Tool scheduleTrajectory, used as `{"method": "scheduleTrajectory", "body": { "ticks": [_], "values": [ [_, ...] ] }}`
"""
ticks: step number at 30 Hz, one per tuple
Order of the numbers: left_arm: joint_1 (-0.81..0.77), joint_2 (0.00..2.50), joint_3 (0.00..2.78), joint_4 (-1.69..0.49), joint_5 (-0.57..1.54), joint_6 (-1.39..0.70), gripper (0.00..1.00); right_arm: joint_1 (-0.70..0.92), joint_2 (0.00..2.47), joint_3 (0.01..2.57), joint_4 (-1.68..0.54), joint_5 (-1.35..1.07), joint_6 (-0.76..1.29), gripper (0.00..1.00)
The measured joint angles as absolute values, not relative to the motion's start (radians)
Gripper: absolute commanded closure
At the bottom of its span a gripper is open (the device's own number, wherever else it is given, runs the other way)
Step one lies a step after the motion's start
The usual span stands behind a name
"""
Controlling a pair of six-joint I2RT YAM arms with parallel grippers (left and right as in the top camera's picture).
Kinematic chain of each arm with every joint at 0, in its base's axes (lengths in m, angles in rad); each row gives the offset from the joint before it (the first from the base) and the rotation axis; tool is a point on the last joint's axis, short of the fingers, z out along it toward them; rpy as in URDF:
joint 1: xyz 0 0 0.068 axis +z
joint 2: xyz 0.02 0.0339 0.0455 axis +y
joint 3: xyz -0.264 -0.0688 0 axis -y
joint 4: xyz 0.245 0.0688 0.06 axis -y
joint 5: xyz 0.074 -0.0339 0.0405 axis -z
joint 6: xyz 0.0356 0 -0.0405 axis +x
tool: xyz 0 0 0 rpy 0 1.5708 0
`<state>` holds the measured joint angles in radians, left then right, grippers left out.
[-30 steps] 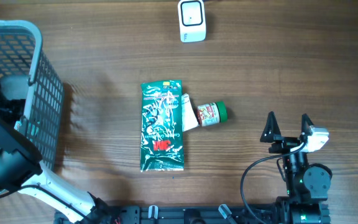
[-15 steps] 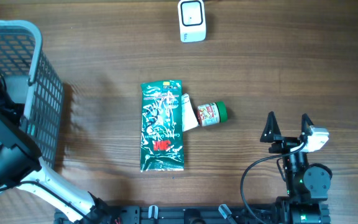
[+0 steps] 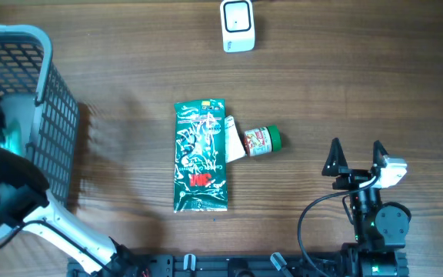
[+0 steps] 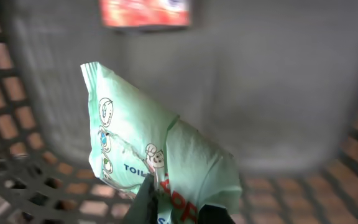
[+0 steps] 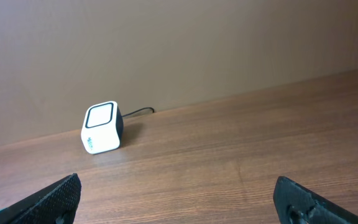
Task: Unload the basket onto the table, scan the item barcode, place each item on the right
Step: 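Reach into the basket and grasp the mint toilet wipes pack, then carry the wipes pack over and drop it right of the jar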
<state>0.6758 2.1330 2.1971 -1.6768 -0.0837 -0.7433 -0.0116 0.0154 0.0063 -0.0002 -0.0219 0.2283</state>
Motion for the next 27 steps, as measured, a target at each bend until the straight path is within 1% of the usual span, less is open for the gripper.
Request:
{"method": "scheduleTrajectory", "body": {
  "ticks": [5, 9, 13, 14, 15, 16, 18, 19, 20, 21, 22, 24, 27],
  "values": [
    [0.674, 1.966, 2.282, -1.669, 0.128, -0.712, 0.96, -0.012, 0.015, 0.006, 0.000, -0.022, 0.228, 0.00],
    [0.668, 1.747, 2.324, -1.610, 0.292, -0.708, 0.96, -0.012, 0.015, 0.006, 0.000, -0.022, 0.228, 0.01],
    [0.595, 1.539, 2.335, -1.535, 0.388, -0.708, 0.96, -0.012, 0.015, 0.006, 0.000, -0.022, 0.228, 0.00],
    [0.549, 1.502, 2.335, -1.524, 0.394, -0.708, 0.96, -0.012, 0.015, 0.006, 0.000, -0.022, 0.228, 0.00],
    [0.467, 1.451, 2.337, -1.514, 0.414, -0.708, 0.96, -0.012, 0.016, 0.006, 0.000, -0.022, 0.228, 0.00],
    [0.416, 1.428, 2.339, -1.514, 0.418, -0.708, 0.96, -0.012, 0.015, 0.006, 0.000, -0.022, 0.228, 0.00],
    [0.250, 1.401, 2.342, -1.515, 0.421, -0.708, 0.96, -0.012, 0.015, 0.006, 0.000, -0.022, 0.228, 0.00],
    [0.204, 1.401, 2.341, -1.516, 0.427, -0.709, 0.96, -0.012, 0.015, 0.006, -0.001, -0.022, 0.228, 0.00],
    [0.114, 1.410, 2.341, -1.518, 0.410, -0.709, 0.96, -0.012, 0.015, 0.006, 0.000, -0.022, 0.228, 0.00],
    [0.059, 1.419, 2.340, -1.517, 0.396, -0.710, 0.96, -0.012, 0.015, 0.006, 0.000, -0.022, 0.228, 0.00],
    [-0.049, 1.446, 2.331, -1.517, 0.377, -0.712, 0.96, -0.012, 0.015, 0.006, 0.000, -0.022, 0.228, 0.00],
    [-0.206, 1.522, 2.304, -1.513, 0.315, -0.715, 0.96, -0.012, 0.015, 0.006, 0.000, -0.022, 0.228, 0.00],
    [-0.379, 1.653, 2.282, -1.472, 0.247, -0.716, 0.96, -0.012, 0.015, 0.006, 0.000, -0.022, 0.228, 0.00]
  ]
}}
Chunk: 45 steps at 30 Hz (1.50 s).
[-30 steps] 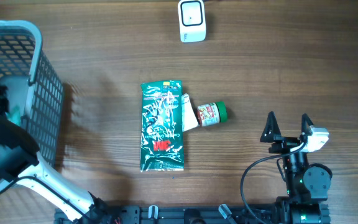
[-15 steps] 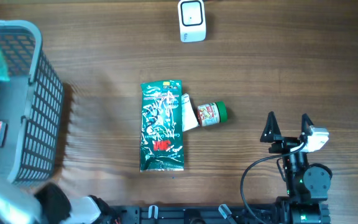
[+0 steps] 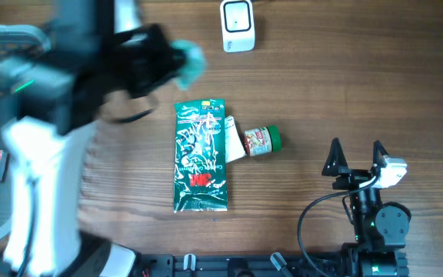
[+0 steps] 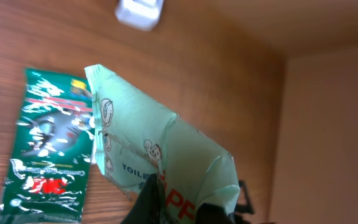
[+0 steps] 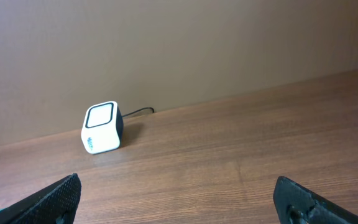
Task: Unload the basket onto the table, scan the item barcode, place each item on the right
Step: 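Carry the wipes pack over and drop it right of the jar, then reach into the basket and grasp the red snack pack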
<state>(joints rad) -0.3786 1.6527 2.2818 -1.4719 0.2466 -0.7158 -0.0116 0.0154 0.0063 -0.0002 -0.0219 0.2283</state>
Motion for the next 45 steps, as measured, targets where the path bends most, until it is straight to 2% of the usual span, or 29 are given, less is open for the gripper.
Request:
{"method": "scheduleTrajectory", "body": {
  "ticks": [6, 12, 18, 20, 22, 24, 25, 26, 29, 34, 38, 40, 42, 45],
  "values": [
    [-0.606, 1.967, 2.271, -1.263, 0.204, -0.715, 0.96, -0.012, 0.015, 0.006, 0.000, -0.022, 0.228, 0.00],
    [-0.727, 2.234, 2.269, -1.066, 0.194, -0.715, 0.96, -0.012, 0.015, 0.006, 0.000, -0.022, 0.228, 0.00],
    [-0.819, 2.398, 2.269, -1.009, 0.076, -0.716, 0.94, -0.012, 0.015, 0.006, 0.000, -0.022, 0.228, 0.00],
    [-0.840, 2.431, 2.269, -1.011, 0.023, -0.715, 0.73, -0.012, 0.015, 0.006, 0.000, -0.022, 0.228, 0.00],
    [-0.850, 2.439, 2.269, -1.013, -0.019, -0.715, 0.55, -0.012, 0.015, 0.006, 0.000, -0.022, 0.228, 0.00],
    [-0.854, 2.439, 2.268, -1.009, -0.047, -0.706, 0.28, -0.012, 0.015, 0.006, 0.000, -0.022, 0.228, 0.00],
    [-0.855, 2.439, 2.268, -1.010, -0.058, -0.696, 0.18, -0.012, 0.015, 0.006, 0.000, -0.022, 0.228, 0.00],
    [-0.854, 2.439, 2.269, -1.018, -0.067, -0.675, 0.00, -0.012, 0.015, 0.006, 0.000, -0.022, 0.228, 0.00],
    [-0.842, 2.423, 2.290, -1.113, -0.126, -0.623, 0.00, -0.012, 0.015, 0.006, 0.000, -0.022, 0.228, 0.00],
    [-0.763, 2.223, 2.383, -1.230, -0.337, -0.552, 0.00, -0.012, 0.015, 0.006, 0.000, -0.022, 0.228, 0.00],
    [-0.625, 1.882, 2.429, -1.280, -0.478, -0.521, 0.00, -0.012, 0.015, 0.006, 0.000, -0.022, 0.228, 0.00],
    [-0.523, 1.741, 2.442, -1.295, -0.513, -0.516, 0.00, -0.012, 0.015, 0.006, 0.000, -0.022, 0.228, 0.00],
    [-0.356, 1.625, 2.448, -1.338, -0.538, -0.529, 0.00, -0.012, 0.015, 0.006, 0.000, -0.022, 0.228, 0.00],
    [-0.106, 1.565, 2.450, -1.439, -0.551, -0.619, 0.00, -0.012, 0.015, 0.006, 0.000, -0.022, 0.228, 0.00]
  ]
}}
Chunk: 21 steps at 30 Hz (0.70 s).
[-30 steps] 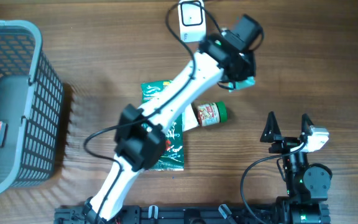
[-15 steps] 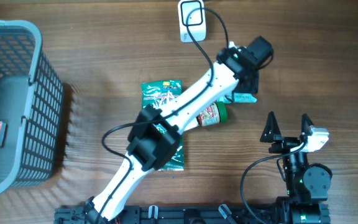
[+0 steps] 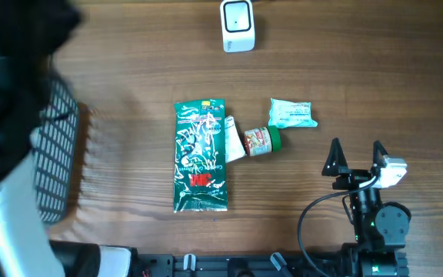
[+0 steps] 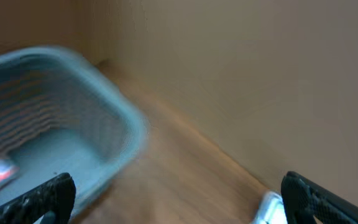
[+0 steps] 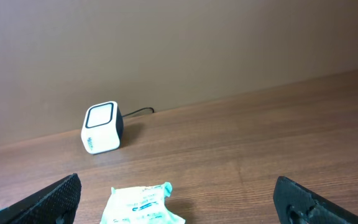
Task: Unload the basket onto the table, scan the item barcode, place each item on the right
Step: 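Reach into the basket and grasp the red snack pack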
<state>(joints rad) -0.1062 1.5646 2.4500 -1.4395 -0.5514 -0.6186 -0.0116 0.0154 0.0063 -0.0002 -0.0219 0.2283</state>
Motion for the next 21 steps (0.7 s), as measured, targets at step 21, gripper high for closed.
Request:
{"method": "scheduleTrajectory", "body": {
  "ticks": [21],
  "values": [
    [0.607, 1.825, 1.681, -1.245, -0.450, -0.938, 0.00, -0.012, 0.015, 0.006, 0.000, -0.022, 0.228, 0.00]
  ]
}}
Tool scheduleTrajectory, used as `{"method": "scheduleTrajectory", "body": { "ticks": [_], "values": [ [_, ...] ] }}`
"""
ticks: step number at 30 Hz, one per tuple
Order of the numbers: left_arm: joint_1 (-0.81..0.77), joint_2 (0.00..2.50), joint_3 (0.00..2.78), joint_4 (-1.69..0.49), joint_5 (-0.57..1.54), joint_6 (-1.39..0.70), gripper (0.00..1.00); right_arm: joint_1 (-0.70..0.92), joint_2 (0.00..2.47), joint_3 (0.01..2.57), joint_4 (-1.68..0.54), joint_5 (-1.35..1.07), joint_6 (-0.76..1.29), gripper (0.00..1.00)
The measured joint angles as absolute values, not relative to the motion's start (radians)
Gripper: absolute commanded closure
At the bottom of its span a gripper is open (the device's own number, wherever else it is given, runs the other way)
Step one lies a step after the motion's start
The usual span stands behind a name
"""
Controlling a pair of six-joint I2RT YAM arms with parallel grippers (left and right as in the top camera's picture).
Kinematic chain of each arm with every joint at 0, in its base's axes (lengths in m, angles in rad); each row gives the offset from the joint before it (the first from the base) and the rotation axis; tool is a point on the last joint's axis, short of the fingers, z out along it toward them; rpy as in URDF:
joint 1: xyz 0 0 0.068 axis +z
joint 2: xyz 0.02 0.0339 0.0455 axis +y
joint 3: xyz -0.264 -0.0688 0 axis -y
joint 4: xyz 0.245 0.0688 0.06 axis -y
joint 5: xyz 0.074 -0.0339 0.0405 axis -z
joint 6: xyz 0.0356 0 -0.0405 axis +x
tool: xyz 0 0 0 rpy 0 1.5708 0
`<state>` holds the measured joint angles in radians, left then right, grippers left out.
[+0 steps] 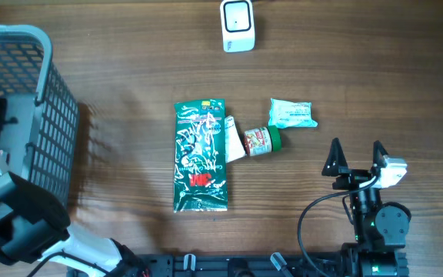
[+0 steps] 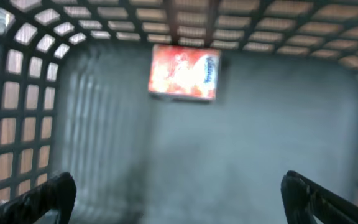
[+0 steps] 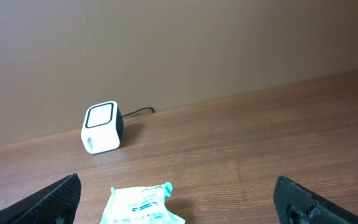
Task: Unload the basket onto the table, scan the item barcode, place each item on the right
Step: 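Reach into the basket and grasp the red snack pack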
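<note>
My left gripper point(image 2: 179, 202) is open inside the grey mesh basket point(image 2: 98, 143), its jaws wide apart and empty. A red packet point(image 2: 184, 71) lies on the basket floor ahead of it. The white scanner point(image 1: 238, 25) stands at the table's far edge. A mint-green wipes packet point(image 1: 292, 113) lies on the table, also seen as the packet point(image 3: 143, 204) in front of my right gripper point(image 3: 179, 199), which is open and empty near the front right, gripper point(image 1: 356, 159). The scanner point(image 3: 102, 135) faces it from behind the packet.
A dark green 3M packet point(image 1: 201, 156) lies mid-table, with a white sachet point(image 1: 234, 140) and a small green-capped jar point(image 1: 262, 141) beside it. The basket point(image 1: 52, 115) fills the left edge, and my left arm point(image 1: 21, 223) reaches over it.
The left gripper, then open and up above the basket's rim, is now down inside the basket over the red packet. The mint packet and the right arm have not moved.
My left gripper was shut on the mint packet inside the basket. Then it held the packet over the table near the scanner. Later the packet lay on the table right of the jar and the gripper was open by the basket, where it is now.
</note>
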<state>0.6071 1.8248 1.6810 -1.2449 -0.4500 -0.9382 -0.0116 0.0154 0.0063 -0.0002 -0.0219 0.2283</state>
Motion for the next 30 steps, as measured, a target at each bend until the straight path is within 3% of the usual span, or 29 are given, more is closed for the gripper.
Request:
{"method": "scheduleTrajectory", "body": {
  "ticks": [7, 24, 27, 30],
  "values": [
    [0.639, 1.829, 1.392, -0.934, -0.544, -1.007, 0.00, -0.012, 0.015, 0.006, 0.000, -0.022, 0.228, 0.00],
    [0.721, 1.983, 1.380, -0.762, -0.553, -1.013, 0.01, -0.012, 0.015, 0.006, 0.000, -0.022, 0.228, 0.00],
    [0.728, 1.991, 1.380, -0.740, -0.549, -1.013, 0.13, -0.012, 0.015, 0.006, 0.000, -0.022, 0.228, 0.00],
    [0.728, 2.030, 1.380, -0.727, -0.551, -1.022, 0.44, -0.012, 0.015, 0.006, 0.000, -0.022, 0.228, 0.00]
  ]
}}
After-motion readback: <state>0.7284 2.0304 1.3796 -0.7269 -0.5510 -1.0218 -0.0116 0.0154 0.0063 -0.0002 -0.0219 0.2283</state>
